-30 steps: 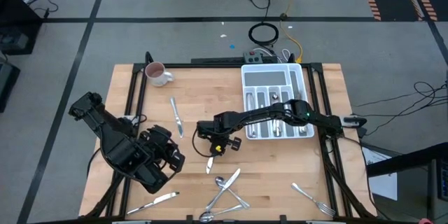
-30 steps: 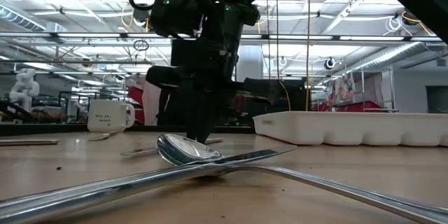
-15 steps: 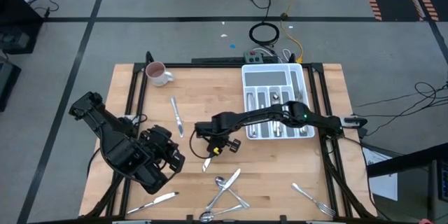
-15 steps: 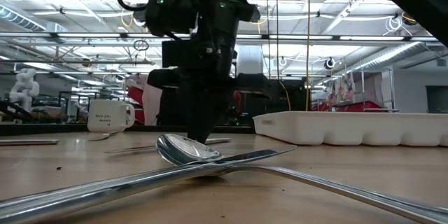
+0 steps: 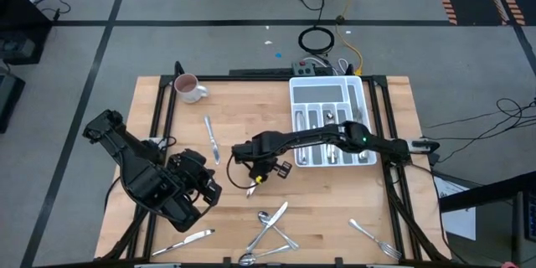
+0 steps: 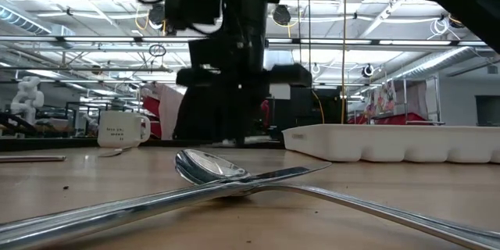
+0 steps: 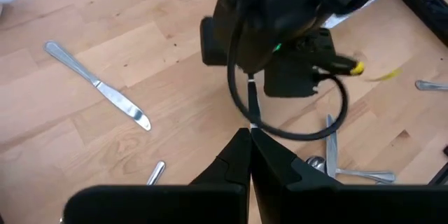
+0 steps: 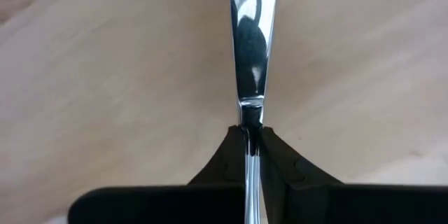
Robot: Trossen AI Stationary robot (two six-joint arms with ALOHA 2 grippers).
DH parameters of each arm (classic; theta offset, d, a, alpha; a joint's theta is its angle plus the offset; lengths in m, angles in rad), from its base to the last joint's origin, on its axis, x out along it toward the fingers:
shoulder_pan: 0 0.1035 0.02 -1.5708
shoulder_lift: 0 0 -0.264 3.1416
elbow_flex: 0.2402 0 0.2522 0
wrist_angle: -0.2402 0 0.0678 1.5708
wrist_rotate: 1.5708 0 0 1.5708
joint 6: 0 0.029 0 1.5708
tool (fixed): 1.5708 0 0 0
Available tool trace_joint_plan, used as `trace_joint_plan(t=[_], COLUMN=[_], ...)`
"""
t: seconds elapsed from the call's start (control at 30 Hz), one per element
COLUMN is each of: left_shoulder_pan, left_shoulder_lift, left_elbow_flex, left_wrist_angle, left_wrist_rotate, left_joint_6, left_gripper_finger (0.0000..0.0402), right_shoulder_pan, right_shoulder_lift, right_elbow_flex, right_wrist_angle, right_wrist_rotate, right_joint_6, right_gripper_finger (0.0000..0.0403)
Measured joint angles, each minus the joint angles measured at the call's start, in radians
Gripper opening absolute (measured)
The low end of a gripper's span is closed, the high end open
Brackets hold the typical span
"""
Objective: Sort silverware
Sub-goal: Put the knife in the left section of the silverware tray
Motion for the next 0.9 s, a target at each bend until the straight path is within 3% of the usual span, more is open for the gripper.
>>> trace_joint_plan(t=[0.4, 0.53, 0.8, 0.9], left_shoulder_pan=[0.000, 0.000, 0.000, 0.000], left_shoulder_lift=[0.000, 0.000, 0.000, 0.000], left_elbow_flex=[0.000, 0.000, 0.000, 0.000], left_wrist_angle=[0.000, 0.000, 0.000, 0.000], left_wrist_rotate=[-0.028, -0.031, -0.043, -0.056], left_joint_6=[0.019, 0.019, 0.026, 0.028], left_gripper_finger=[0.0012, 0.0012, 0.0012, 0.0012], right_shoulder_pan=[-0.039, -0.066, -0.171, -0.210], right_shoulder_lift=[-0.098, -0.114, -0.165, -0.185], right_elbow_flex=[0.004, 0.005, 0.005, 0.005], right_wrist_angle=[-0.139, -0.220, -0.294, -0.309], right_wrist_rotate=[0.059, 0.130, 0.126, 0.039], right_joint_6=[0.059, 0.100, 0.556, 0.776], right_gripper_finger=[0.0001, 0.0001, 0.0000, 0.0000])
